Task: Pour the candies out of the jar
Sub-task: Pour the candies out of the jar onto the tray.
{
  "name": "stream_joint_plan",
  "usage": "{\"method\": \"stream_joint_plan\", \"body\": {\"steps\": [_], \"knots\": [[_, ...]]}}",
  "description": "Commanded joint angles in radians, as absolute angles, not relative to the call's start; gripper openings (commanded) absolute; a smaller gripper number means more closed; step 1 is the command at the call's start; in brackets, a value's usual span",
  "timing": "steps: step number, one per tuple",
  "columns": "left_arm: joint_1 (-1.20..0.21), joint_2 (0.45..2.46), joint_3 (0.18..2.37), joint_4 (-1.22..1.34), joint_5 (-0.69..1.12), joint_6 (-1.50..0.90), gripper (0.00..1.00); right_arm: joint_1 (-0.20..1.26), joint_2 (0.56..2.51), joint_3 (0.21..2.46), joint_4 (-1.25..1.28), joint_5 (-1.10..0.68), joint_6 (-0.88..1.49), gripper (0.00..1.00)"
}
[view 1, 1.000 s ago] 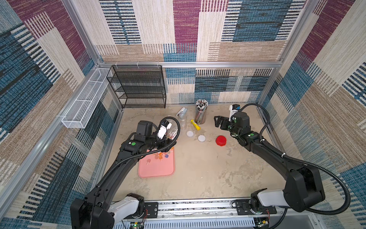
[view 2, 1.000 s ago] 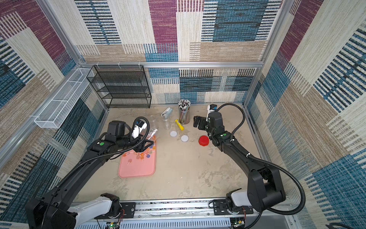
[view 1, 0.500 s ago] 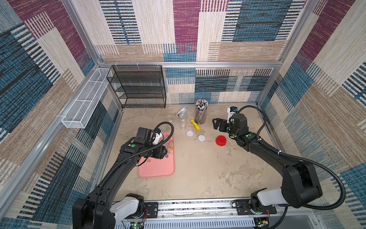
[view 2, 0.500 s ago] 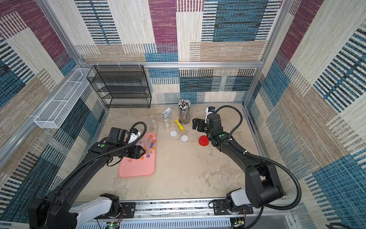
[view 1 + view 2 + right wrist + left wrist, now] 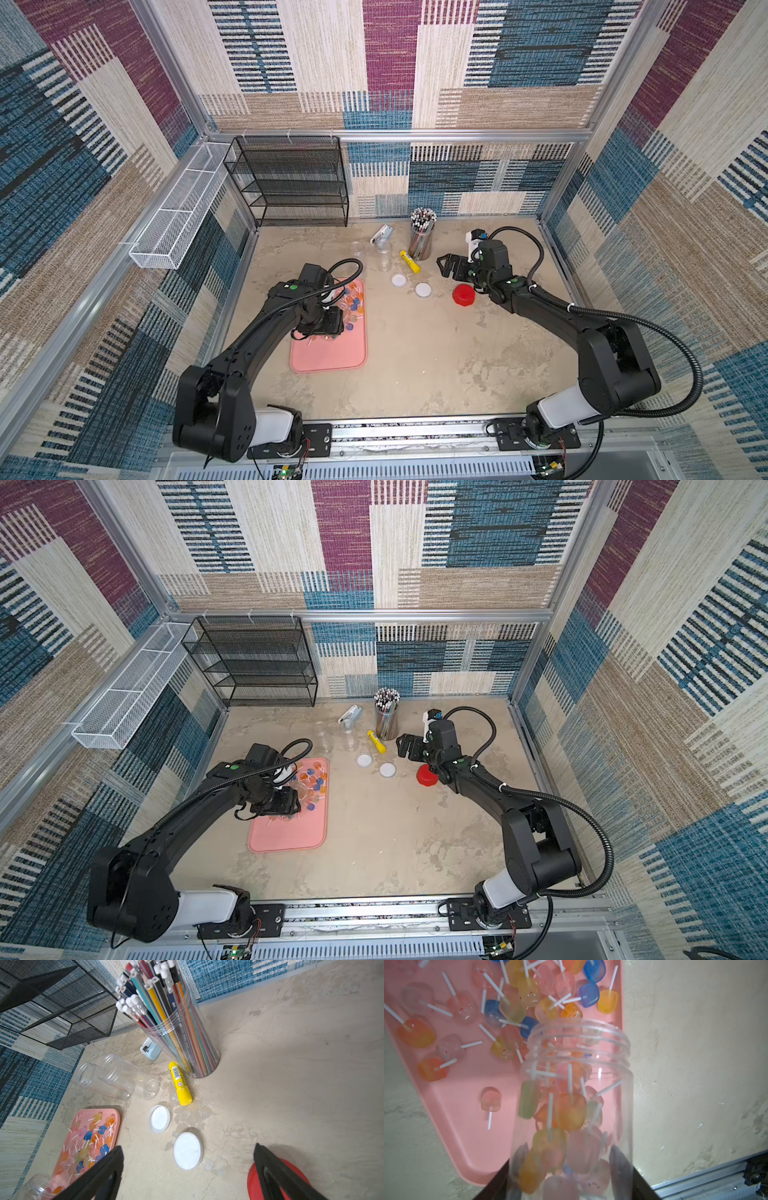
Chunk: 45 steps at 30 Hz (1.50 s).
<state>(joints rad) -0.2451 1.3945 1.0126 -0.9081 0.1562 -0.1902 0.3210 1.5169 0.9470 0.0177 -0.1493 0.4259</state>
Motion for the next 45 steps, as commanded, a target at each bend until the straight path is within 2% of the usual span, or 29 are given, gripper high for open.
{"method": "stream_joint_plan", "body": {"steps": [1,9,15,24,34,39,41,45], "knots": [[-0.234,1.485,1.076,-1.002,0.143,-0.208,0.0,0.321,1.498,0.941,0.048,-0.155,0.433,1.0],[-0.231,1.61,1.329,-1.272,0.066,-0.109,0.0,0.321,1.444,0.917,0.031,-0.127,0.434,1.0],[-0.232,1.636,1.394,-1.406,0.116,-0.094,0.0,0.321,1.44,0.923,0.024,-0.13,0.443,1.0],[-0.231,1.591,1.406,-1.435,0.088,-0.125,0.0,0.321,1.456,0.953,0.012,-0.159,0.447,1.0],[-0.229,1.723,1.452,-1.439,0.05,-0.099,0.0,0.322,1.443,0.944,0.016,-0.175,0.477,1.0],[-0.251,1.678,1.475,-1.492,0.059,-0.129,0.0,0.321,1.425,0.944,0.0,-0.157,0.472,1.0],[-0.249,1.665,1.431,-1.441,0.054,-0.118,0.0,0.321,1.425,0.948,-0.006,-0.16,0.474,1.0],[-0.232,1.782,1.464,-1.459,0.024,-0.095,0.0,0.321,1.427,0.96,-0.009,-0.169,0.477,1.0]]}}
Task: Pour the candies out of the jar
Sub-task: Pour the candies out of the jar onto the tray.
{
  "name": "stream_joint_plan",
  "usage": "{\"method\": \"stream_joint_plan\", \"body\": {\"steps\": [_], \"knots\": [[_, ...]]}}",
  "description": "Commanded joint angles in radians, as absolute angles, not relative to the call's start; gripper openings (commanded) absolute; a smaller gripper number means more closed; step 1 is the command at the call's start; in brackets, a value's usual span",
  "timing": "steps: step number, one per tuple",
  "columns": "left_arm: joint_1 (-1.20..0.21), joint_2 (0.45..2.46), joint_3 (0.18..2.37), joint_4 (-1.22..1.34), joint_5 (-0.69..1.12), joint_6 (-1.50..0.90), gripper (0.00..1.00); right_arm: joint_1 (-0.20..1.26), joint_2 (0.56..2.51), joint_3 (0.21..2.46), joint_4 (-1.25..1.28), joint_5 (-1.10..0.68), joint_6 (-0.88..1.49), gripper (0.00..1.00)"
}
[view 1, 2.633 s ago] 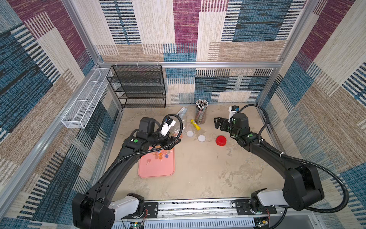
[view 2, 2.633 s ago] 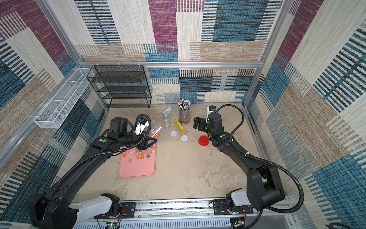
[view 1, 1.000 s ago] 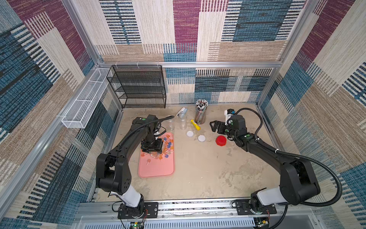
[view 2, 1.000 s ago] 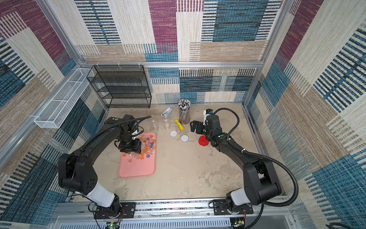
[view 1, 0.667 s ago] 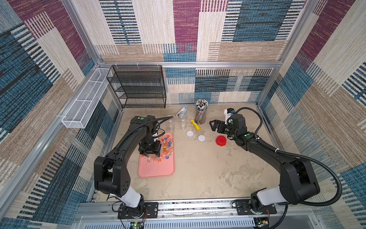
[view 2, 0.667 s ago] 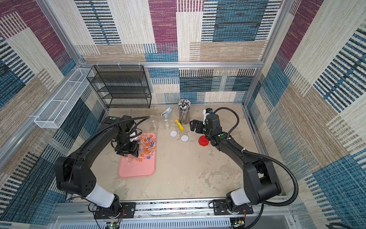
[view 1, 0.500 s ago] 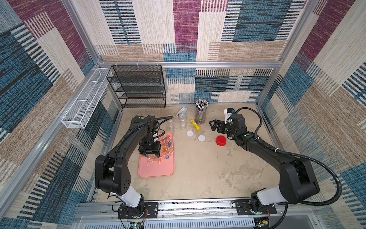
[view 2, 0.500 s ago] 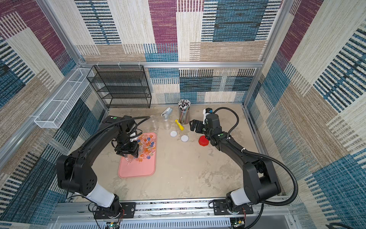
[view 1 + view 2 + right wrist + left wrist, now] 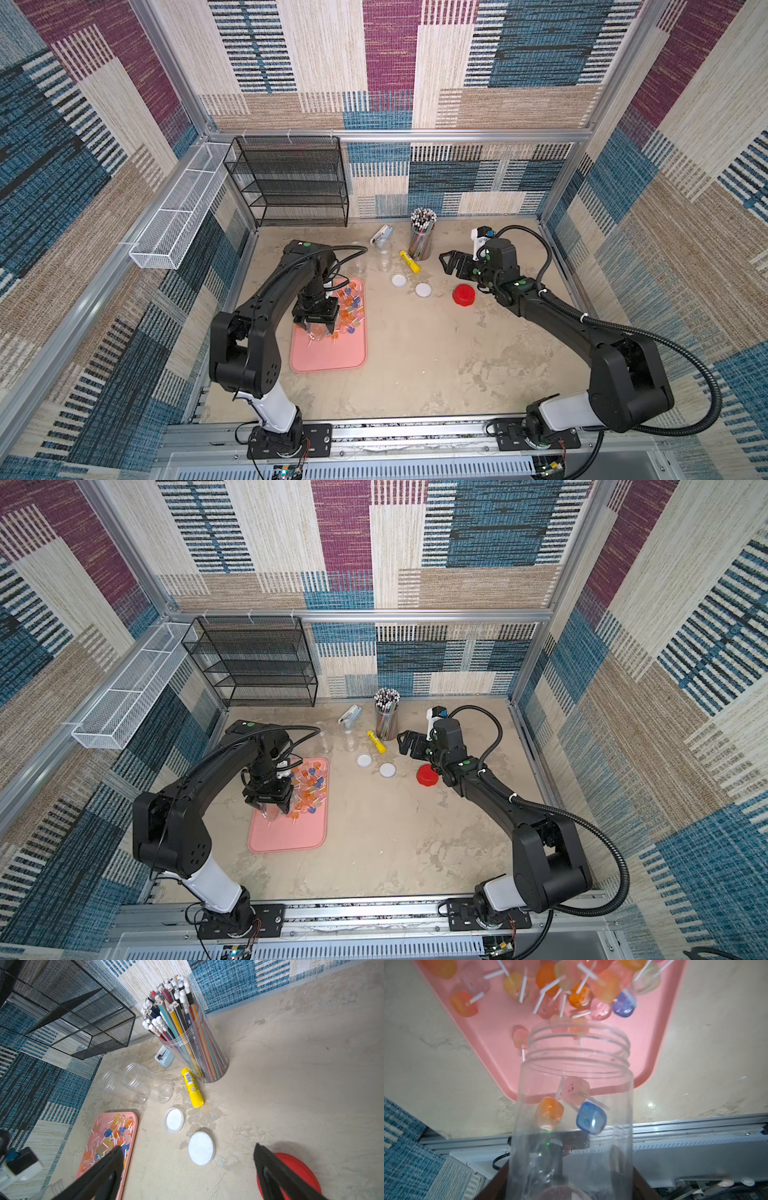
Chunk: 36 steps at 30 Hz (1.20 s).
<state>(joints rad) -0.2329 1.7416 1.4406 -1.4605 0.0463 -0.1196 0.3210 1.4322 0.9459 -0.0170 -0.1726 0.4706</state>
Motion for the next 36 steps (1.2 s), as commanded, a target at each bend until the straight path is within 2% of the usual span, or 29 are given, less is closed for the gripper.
{"method": "stream_joint_plan", "body": {"steps": [1,9,12,15,29,33,36], "knots": [[-0.233,1.792,1.478,-1.459,0.027,-0.094,0.0,0.321,1.426,0.961,-0.013,-0.167,0.478,1.0],[-0.249,1.759,1.516,-1.475,0.021,-0.087,0.0,0.321,1.399,0.945,-0.016,-0.15,0.491,1.0],[-0.232,1.822,1.505,-1.495,-0.033,-0.079,0.0,0.321,1.406,0.944,-0.005,-0.165,0.499,1.0],[-0.249,1.816,1.532,-1.485,0.018,-0.087,0.0,0.321,1.413,0.962,-0.021,-0.175,0.5,1.0],[-0.253,1.797,1.548,-1.479,-0.012,-0.068,0.0,0.321,1.42,0.978,-0.022,-0.195,0.512,1.0],[-0.252,1.752,1.589,-1.435,0.051,-0.047,0.0,0.321,1.427,1.006,-0.04,-0.232,0.49,1.0],[-0.253,1.716,1.632,-1.382,0.175,-0.018,0.0,0.321,1.419,1.042,-0.066,-0.297,0.44,1.0]]}}
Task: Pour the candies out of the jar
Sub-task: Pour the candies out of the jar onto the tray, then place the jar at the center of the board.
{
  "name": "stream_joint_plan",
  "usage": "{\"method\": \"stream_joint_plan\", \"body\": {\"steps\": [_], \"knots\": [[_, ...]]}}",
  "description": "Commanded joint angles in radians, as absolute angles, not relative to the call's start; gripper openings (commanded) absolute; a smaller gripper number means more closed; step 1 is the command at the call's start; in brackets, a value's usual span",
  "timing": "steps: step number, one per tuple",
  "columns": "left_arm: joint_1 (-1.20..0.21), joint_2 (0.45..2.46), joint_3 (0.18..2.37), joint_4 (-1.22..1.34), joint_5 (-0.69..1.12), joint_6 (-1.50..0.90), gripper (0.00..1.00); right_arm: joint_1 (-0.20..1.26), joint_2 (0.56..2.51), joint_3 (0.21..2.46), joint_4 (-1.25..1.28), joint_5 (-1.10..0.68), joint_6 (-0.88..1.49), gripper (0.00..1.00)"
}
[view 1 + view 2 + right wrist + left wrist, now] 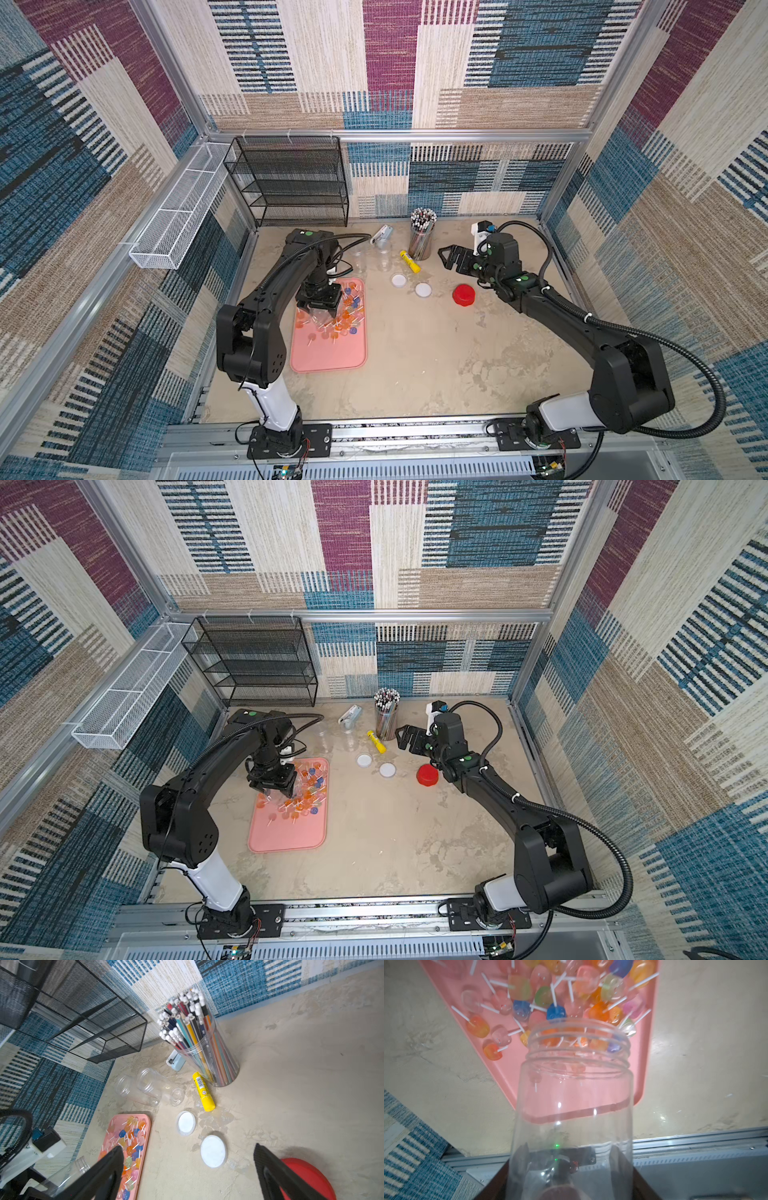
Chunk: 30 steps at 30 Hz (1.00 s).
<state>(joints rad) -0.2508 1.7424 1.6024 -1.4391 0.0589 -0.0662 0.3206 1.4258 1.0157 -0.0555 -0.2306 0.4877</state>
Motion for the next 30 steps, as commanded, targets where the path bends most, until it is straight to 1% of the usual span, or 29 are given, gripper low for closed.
{"method": "stream_joint_plan", "body": {"steps": [1,6,12,20,23,30], "knots": [[-0.253,1.708,1.649,-1.365,0.209,-0.012,0.0,0.321,1.417,1.056,-0.079,-0.319,0.423,1.0],[-0.26,1.664,1.687,-1.218,0.414,0.0,0.0,0.321,1.385,1.132,-0.153,-0.479,0.34,1.0],[-0.295,1.581,1.637,-0.934,0.638,-0.017,0.0,0.321,1.361,1.185,-0.197,-0.652,0.362,0.99],[-0.357,1.506,1.522,-0.661,0.766,-0.005,0.0,0.321,1.345,1.169,-0.1,-0.858,0.465,1.0],[-0.389,1.509,1.507,-0.641,0.808,0.016,0.0,0.322,1.351,1.157,-0.058,-0.932,0.488,1.0],[-0.44,1.526,1.493,-0.637,0.833,0.025,0.0,0.322,1.382,1.154,-0.037,-1.009,0.488,1.0]]}}
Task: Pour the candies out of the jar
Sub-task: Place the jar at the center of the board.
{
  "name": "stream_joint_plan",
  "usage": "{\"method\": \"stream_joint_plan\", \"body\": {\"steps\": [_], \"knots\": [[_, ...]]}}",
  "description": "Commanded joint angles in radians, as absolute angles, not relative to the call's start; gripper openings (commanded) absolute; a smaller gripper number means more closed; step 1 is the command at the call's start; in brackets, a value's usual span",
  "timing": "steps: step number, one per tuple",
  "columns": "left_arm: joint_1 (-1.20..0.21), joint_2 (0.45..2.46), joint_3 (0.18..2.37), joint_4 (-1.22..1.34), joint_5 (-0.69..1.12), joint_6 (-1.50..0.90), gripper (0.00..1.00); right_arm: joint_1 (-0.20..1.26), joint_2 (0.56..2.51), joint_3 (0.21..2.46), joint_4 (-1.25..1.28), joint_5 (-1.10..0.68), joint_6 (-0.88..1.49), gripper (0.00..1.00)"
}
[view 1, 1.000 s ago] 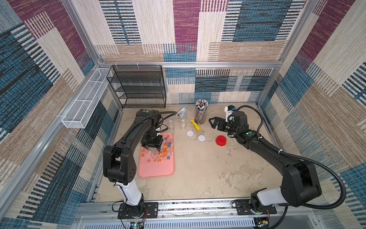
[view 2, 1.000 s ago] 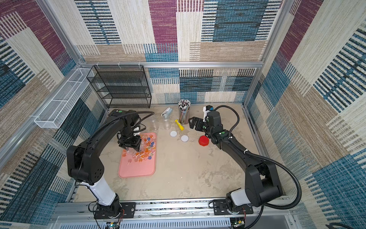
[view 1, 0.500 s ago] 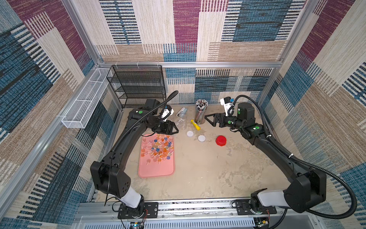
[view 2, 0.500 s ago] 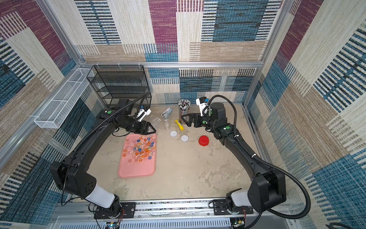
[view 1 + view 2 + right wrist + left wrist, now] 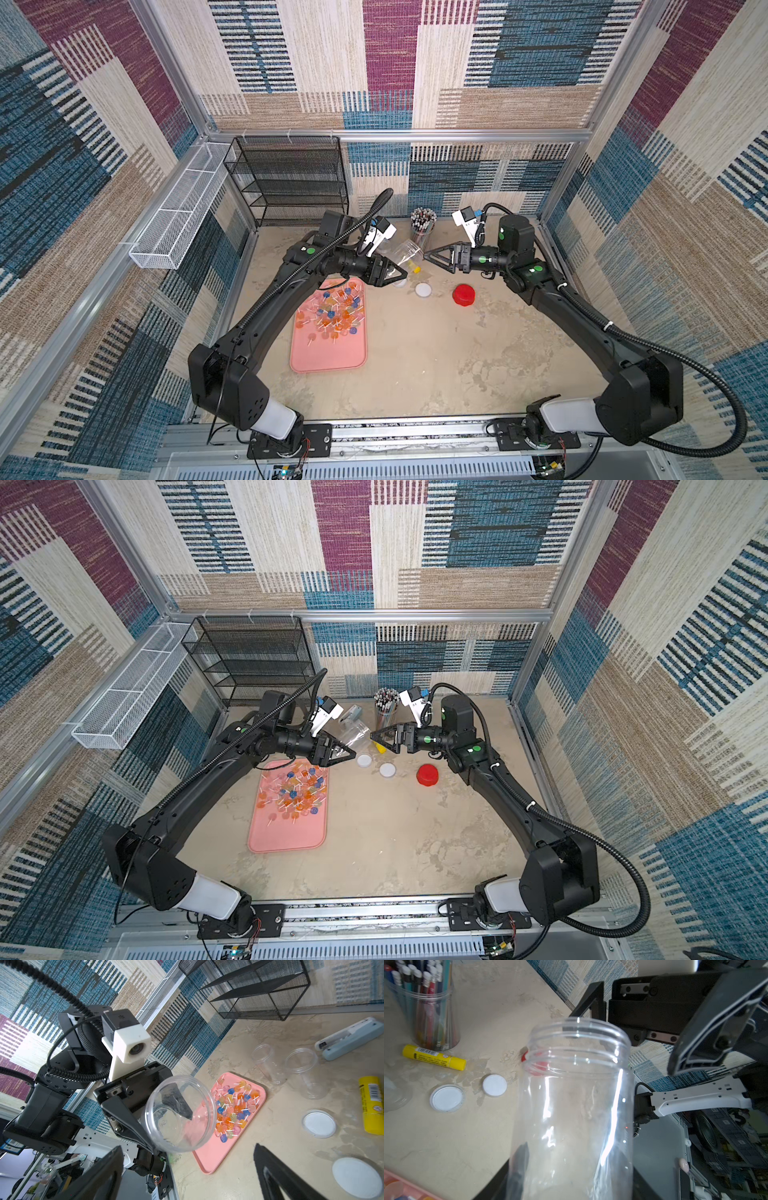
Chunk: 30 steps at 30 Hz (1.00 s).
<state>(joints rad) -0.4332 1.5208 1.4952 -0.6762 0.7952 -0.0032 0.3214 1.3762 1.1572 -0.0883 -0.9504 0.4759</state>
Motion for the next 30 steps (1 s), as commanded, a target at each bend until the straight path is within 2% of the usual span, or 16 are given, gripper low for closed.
{"method": "stream_joint_plan", "body": {"steps": [1,12,18,23,30], "knots": [[-0.445,1.526,1.492,-0.635,0.836,0.023,0.0,0.322,1.389,1.154,-0.036,-1.012,0.489,1.0],[-0.487,1.544,1.499,-0.635,0.845,0.021,0.0,0.334,1.414,1.14,0.057,-1.071,0.543,1.0],[-0.498,1.555,1.508,-0.635,0.839,0.018,0.0,0.346,1.428,1.14,0.076,-1.065,0.557,0.95],[-0.503,1.563,1.523,-0.647,0.828,0.024,0.0,0.354,1.443,1.144,0.078,-1.068,0.558,0.89],[-0.508,1.566,1.523,-0.653,0.817,0.023,0.0,0.357,1.444,1.147,0.086,-1.071,0.56,0.7]]}}
